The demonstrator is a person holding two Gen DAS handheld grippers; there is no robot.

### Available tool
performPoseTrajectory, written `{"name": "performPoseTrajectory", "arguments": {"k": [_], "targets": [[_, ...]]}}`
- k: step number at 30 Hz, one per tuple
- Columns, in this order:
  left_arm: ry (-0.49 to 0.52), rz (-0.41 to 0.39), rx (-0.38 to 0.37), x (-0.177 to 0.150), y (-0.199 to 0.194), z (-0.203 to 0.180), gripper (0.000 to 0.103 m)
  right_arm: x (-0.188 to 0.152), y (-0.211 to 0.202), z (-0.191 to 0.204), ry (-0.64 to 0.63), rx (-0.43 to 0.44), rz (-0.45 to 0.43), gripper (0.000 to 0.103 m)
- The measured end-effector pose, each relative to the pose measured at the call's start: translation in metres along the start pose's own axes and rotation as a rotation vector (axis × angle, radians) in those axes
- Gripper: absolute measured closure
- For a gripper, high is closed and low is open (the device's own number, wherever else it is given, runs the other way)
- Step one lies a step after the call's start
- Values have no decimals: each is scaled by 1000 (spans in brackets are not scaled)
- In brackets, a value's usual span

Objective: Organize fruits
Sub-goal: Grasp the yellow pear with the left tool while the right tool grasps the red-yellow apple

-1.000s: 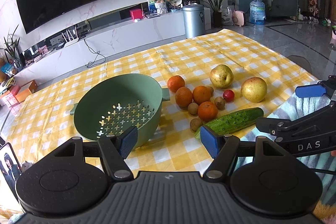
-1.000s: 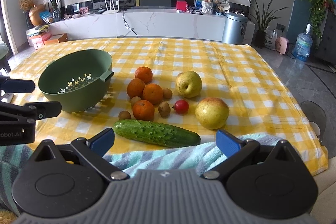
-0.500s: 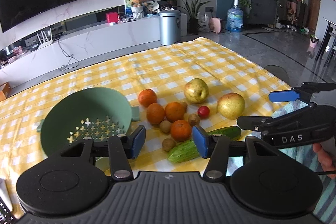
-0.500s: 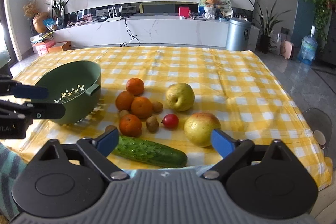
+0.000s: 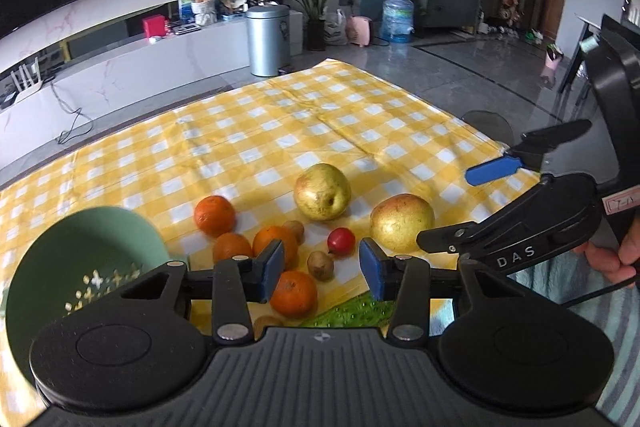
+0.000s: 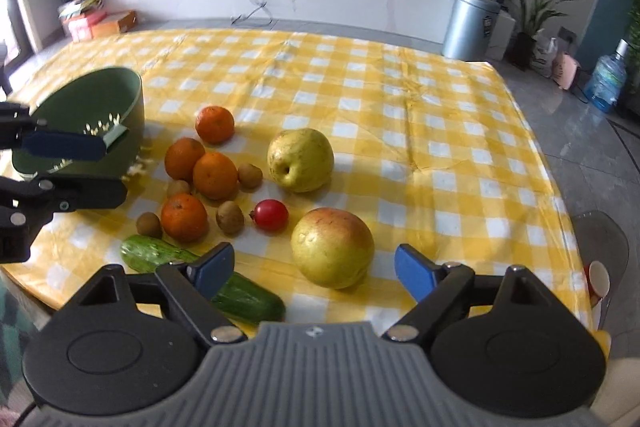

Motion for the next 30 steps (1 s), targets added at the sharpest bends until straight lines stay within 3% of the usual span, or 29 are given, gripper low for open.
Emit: {"name": "performPoseTrajectory", "arguments": {"k": [7, 15, 21, 23, 25, 30], "targets": [[28, 70, 0, 10, 36, 13, 48, 13, 41, 3, -148, 20, 68, 19], [23, 110, -4, 13, 71, 29, 40, 11, 82, 2, -169, 54, 170, 19], [32, 114, -22, 21, 96, 33, 32, 7, 96, 3, -146, 153, 227, 20], [28, 117, -26, 24, 103, 36, 30, 6, 98, 4, -130, 196, 240, 24], [18, 123, -37, 25, 112, 37, 28, 6, 96, 5, -85, 266, 256, 42], [-24, 124, -46, 30, 125, 42, 25, 9, 96, -10, -50, 220, 220, 42]]}}
Point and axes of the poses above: each gripper's, at about its wrist camera, not at the fingertips, and y roughly the way its jaws point, z to its left, x to its top, the point moved 10 cm from there along y, roughly the way its jaws point, and after that the axes turned 15 degrees about -x, right-handed, at the moved point
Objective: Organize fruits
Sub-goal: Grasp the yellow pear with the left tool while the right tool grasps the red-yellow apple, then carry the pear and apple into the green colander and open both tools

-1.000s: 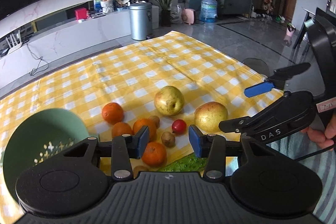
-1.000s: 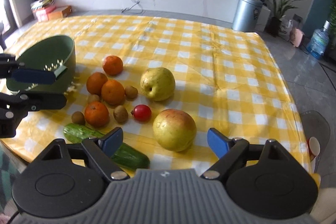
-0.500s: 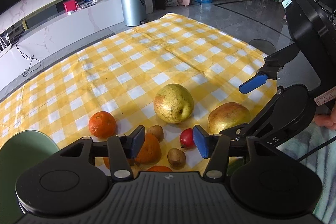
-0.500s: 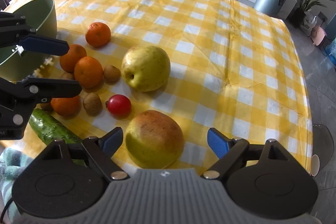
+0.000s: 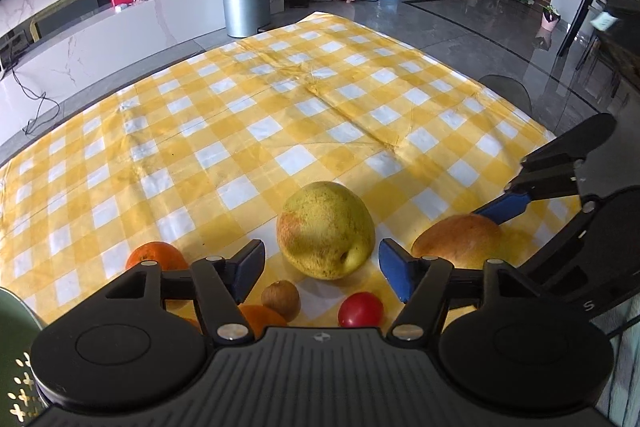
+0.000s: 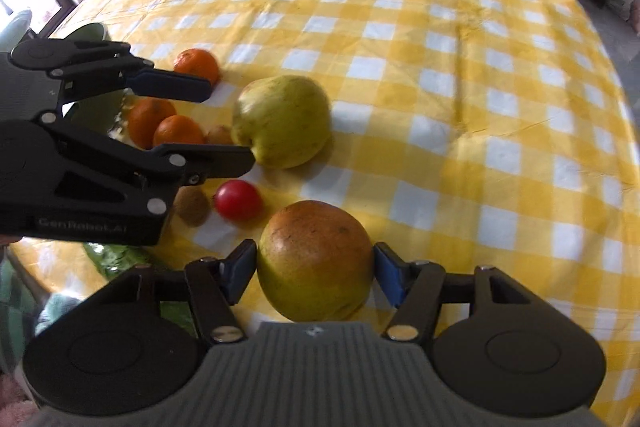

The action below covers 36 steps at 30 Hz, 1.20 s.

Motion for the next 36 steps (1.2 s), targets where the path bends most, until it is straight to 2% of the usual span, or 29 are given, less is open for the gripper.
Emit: {"name": "performPoseTrajectory", "arguments": {"k": [4, 7, 15, 19, 26, 31, 36], "targets": [[-34, -6, -16, 7, 9, 3, 20, 9, -4, -24, 62, -59, -54, 42], [-54, 13, -11, 10, 19, 7, 20, 15, 2, -36, 83, -98, -62, 42], [-104, 55, -1, 5, 40, 15, 20, 12, 14, -35, 105, -82, -61, 42], [-118, 43, -4, 5, 41, 14, 26, 12, 14, -36, 117, -80, -68, 42], [-129, 24, 10, 4, 40, 12, 28, 13, 13, -31, 90, -122, -92, 42], [-137, 1, 43, 3, 12, 6, 28, 12, -3, -24, 95, -119, -107, 42], [-143, -28, 67, -1, -39, -5, 28, 9, -30, -4, 96, -91, -139, 42]]}}
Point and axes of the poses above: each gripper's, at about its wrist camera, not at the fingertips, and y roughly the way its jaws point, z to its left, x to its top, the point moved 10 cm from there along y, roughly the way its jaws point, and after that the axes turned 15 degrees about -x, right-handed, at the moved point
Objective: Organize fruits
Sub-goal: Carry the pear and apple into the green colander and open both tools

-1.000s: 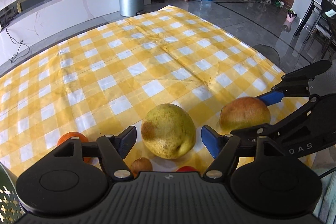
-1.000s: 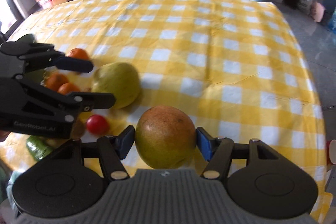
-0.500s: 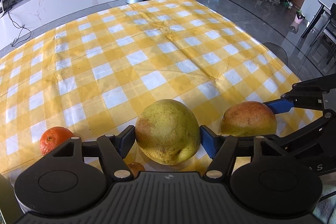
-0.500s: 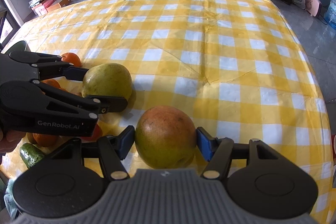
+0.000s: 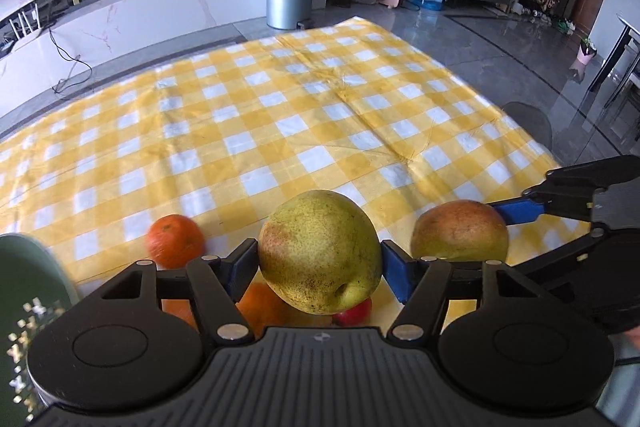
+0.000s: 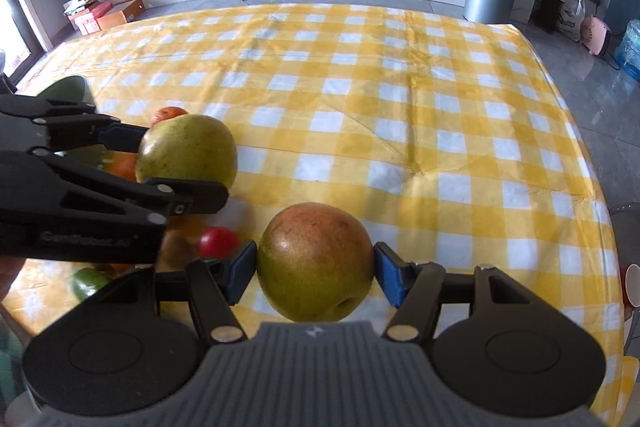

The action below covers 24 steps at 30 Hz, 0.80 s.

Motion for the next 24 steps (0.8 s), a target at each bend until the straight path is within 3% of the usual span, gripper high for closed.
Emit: {"name": "performPoseTrajectory", "arguments": {"k": [13, 24], "targets": [[-25, -89, 131, -18, -129, 17, 27, 16, -80, 97, -72, 163, -118, 42], [-132, -98, 204, -36, -170, 80, 27, 41, -100, 189, -274, 194, -185, 42]]}}
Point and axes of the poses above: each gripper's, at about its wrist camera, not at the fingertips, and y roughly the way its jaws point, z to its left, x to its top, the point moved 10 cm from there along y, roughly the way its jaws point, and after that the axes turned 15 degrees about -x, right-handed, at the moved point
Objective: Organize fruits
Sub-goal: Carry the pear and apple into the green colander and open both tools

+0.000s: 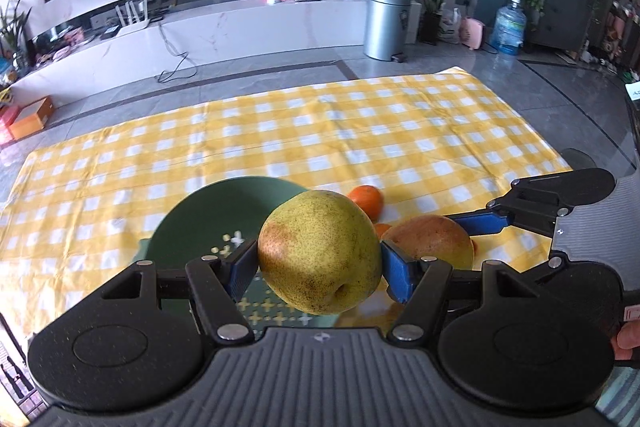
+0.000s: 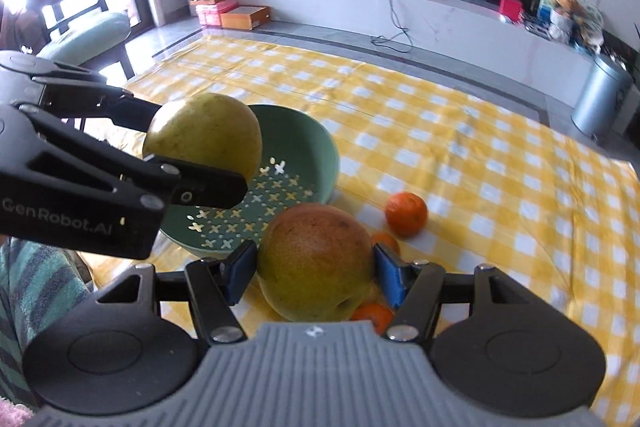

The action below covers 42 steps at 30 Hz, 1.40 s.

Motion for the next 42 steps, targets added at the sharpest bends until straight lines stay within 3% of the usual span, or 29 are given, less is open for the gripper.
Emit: {"name": "performPoseTrajectory", "arguments": {"k": [8, 15, 24, 32, 42], "targets": [[-97, 45, 33, -12, 13, 55, 27, 24, 29, 34, -118, 13, 9, 42], [-125, 113, 50, -28, 31, 85, 28, 32, 66, 56, -226, 19, 49, 43], [-125, 194, 60, -43, 64, 104, 28, 20, 107, 70, -332, 18, 122, 43], [-125, 231, 66, -49, 77, 114, 28, 17, 124, 83, -465, 0, 123, 43], [-103, 249, 87, -48, 85, 119, 27, 16, 135, 86, -503, 21, 152, 43]]}}
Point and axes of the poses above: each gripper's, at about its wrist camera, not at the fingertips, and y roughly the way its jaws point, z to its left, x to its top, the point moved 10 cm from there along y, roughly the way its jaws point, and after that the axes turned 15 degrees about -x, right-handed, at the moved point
